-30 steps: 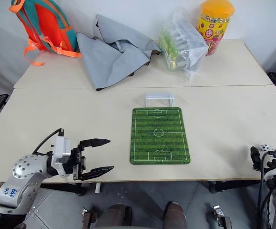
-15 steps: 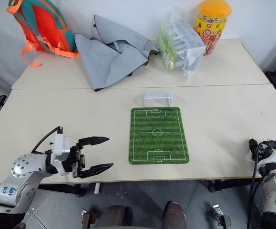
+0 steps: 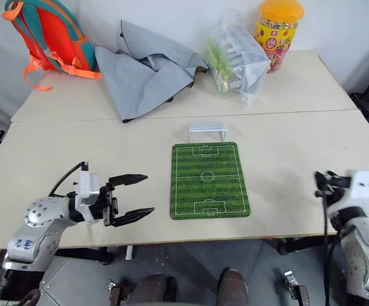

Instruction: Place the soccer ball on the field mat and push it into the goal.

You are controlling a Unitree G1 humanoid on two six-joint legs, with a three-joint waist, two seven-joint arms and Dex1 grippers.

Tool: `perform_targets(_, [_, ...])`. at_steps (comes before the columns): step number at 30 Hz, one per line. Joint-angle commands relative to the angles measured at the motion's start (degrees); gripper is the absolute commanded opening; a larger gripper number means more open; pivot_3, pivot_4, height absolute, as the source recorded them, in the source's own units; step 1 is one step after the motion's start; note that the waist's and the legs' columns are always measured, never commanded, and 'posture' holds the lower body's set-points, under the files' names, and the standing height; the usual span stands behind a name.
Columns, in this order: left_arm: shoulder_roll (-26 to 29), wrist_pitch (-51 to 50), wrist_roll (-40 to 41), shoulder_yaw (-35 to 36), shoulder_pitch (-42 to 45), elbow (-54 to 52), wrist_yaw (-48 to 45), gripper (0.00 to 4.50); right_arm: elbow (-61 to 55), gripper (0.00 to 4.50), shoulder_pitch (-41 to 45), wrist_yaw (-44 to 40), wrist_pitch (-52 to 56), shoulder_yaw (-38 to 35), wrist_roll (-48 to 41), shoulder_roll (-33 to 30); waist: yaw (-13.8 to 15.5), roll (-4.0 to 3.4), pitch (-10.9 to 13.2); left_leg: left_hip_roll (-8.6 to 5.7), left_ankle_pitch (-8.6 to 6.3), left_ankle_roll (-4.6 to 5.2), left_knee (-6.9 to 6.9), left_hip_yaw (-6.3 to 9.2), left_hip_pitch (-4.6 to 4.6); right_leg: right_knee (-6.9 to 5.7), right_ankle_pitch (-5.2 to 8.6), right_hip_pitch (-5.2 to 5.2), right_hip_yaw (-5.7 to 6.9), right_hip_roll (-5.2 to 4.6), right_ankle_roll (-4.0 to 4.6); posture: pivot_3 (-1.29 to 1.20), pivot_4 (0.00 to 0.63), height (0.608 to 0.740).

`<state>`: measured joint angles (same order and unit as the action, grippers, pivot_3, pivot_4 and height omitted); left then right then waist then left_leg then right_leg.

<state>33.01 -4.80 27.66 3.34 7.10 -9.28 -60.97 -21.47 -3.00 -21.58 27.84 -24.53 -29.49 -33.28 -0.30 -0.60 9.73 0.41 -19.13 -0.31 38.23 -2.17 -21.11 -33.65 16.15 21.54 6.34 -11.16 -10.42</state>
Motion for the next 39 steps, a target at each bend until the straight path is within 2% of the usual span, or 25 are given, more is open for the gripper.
perform_targets(1, [-0.50, 5.39, -1.62, 0.06, 0.56, 4.88, -2.63, 4.50, -11.14, 0.85, 1.30, -7.50, 6.67, 9.74, -3.34, -5.95, 0.24, 0.04, 0.02, 0.02, 0.00, -0.01, -0.01, 0.02, -0.01, 0.02, 0.00, 0.00, 0.01, 0.03, 0.00, 0.00, 0.150, 0.740])
perform_targets(5, [-0.78, 9.23, -2.51, -0.29, 1.41, 10.39, -5.55, 4.50, -10.72, 0.85, 8.02, -14.65, 7.97, 19.26, -2.85, -9.42, 0.53, 0.29, 0.17, 0.17, -0.04, -0.06, 0.00, 0.04, -0.08, 0.12, -0.03, 0.01, 0.07, 0.18, 0.05, 0.00, 0.150, 0.740])
perform_targets(7, [-1.45, 9.72, 1.10, 0.50, 1.17, 12.05, -9.71, 4.50, -8.68, 0.85, 11.58, -19.23, 6.89, 23.54, -1.78, -10.22, 0.63, 0.37, 0.21, 0.16, -0.04, -0.05, 0.03, 0.05, -0.15, 0.16, -0.04, 0.02, 0.09, 0.18, 0.07, 0.00, 0.150, 0.740])
perform_targets(15, [1.91, 13.40, -1.46, 0.15, 0.04, 17.22, -17.14, 4.50, 3.15, 0.85, 20.69, -33.24, 1.01, 33.98, 3.90, -10.59, 0.26, 0.54, 0.31, 0.20, -0.07, -0.08, 0.02, 0.04, -0.15, 0.17, -0.04, 0.04, 0.19, 0.21, 0.07, 0.00, 0.150, 0.740])
perform_targets(25, [1.99, 14.87, -1.29, 2.15, -0.49, 15.59, -13.49, 4.50, 11.07, 0.85, 23.15, -43.10, -7.24, 39.17, 8.43, -7.41, 0.22, 0.56, 0.33, 0.23, -0.07, -0.10, 0.03, 0.04, -0.15, 0.15, -0.04, 0.04, 0.20, 0.22, 0.07, 0.00, 0.150, 0.740])
perform_targets(39, [2.06, 13.47, -0.96, 2.61, -3.57, 10.46, -9.88, 4.50, 18.24, 0.85, 27.19, -46.54, -10.79, 41.10, 12.56, -3.06, 0.22, 0.57, 0.33, 0.29, -0.10, -0.17, 0.06, 0.04, -0.13, 0.13, -0.05, 0.04, 0.20, 0.28, 0.08, 0.00, 0.150, 0.740])
